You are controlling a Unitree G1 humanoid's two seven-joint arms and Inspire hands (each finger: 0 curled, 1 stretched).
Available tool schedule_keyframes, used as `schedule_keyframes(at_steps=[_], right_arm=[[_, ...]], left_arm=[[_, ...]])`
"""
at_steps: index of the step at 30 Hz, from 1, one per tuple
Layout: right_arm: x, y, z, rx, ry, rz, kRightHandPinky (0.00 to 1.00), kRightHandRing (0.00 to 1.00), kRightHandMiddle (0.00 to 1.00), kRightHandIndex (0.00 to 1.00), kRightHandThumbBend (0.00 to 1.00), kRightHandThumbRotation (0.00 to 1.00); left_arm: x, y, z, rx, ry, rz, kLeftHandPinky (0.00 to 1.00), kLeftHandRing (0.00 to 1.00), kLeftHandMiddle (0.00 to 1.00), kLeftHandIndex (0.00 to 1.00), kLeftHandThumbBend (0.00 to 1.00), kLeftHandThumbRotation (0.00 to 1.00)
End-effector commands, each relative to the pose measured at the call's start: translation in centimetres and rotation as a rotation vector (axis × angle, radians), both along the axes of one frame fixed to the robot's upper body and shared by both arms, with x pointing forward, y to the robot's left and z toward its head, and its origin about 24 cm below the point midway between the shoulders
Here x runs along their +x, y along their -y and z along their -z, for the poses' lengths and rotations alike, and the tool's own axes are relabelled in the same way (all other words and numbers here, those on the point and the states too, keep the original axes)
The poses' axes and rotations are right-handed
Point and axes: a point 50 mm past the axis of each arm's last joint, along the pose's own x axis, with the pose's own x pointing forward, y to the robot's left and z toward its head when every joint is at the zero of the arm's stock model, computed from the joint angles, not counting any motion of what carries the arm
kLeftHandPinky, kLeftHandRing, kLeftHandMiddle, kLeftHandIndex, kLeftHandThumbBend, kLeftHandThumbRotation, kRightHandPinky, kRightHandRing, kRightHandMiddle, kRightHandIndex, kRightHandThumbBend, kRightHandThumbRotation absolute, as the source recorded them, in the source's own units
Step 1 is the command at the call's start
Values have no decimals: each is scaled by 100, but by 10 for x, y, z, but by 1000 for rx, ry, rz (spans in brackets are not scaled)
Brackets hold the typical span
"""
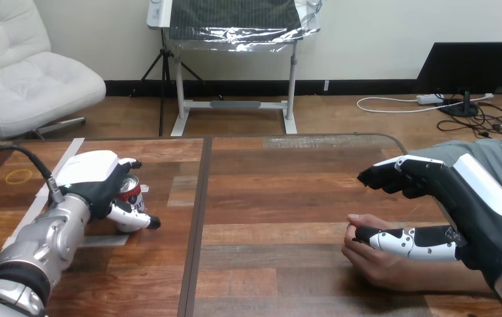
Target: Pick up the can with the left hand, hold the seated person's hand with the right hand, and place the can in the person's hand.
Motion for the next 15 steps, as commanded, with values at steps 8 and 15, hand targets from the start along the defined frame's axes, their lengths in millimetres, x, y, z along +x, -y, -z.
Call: schedule_keyframes(at_steps=[8,15], right_arm=[[6,-4,-27,-52,121,-29,79,76,74,70,65,0],[6,-4,-27,-62,122,-34,78,76,74,70,65,0]], left_arm=[[17,3,-21,-40,19,-65,62,71,81,79,76,27],[17,2,-20,-37,-27,-85,65,72,78,77,73,24]])
